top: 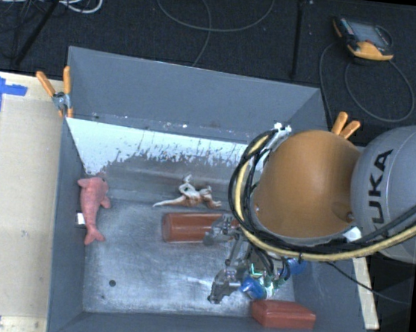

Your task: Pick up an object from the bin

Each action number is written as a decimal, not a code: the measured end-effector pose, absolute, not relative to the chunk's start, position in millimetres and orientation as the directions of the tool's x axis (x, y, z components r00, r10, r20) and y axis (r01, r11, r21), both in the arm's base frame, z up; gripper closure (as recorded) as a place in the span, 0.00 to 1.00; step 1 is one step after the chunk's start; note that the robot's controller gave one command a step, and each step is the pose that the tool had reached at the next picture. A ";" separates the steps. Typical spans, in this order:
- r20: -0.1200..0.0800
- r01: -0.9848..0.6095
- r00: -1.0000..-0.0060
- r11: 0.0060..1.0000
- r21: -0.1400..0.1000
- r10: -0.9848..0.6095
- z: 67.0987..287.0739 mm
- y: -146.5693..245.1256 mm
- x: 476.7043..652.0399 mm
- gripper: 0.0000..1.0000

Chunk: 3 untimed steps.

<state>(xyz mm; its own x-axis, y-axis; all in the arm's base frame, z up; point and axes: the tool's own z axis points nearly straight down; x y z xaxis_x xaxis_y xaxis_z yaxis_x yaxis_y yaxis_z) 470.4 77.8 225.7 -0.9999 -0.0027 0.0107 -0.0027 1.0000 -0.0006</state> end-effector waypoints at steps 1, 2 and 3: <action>0.003 0.001 -1.000 1.000 0.000 0.001 229.3 77.1 472.0 0.00; -0.001 -0.137 -0.991 0.991 0.000 -0.137 163.5 35.2 506.2 0.00; 0.003 -0.262 -0.965 0.965 0.002 -0.262 155.7 -41.9 499.1 0.00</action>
Offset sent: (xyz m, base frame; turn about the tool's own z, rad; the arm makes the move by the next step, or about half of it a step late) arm 0.0807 -0.1027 -0.1557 -0.3137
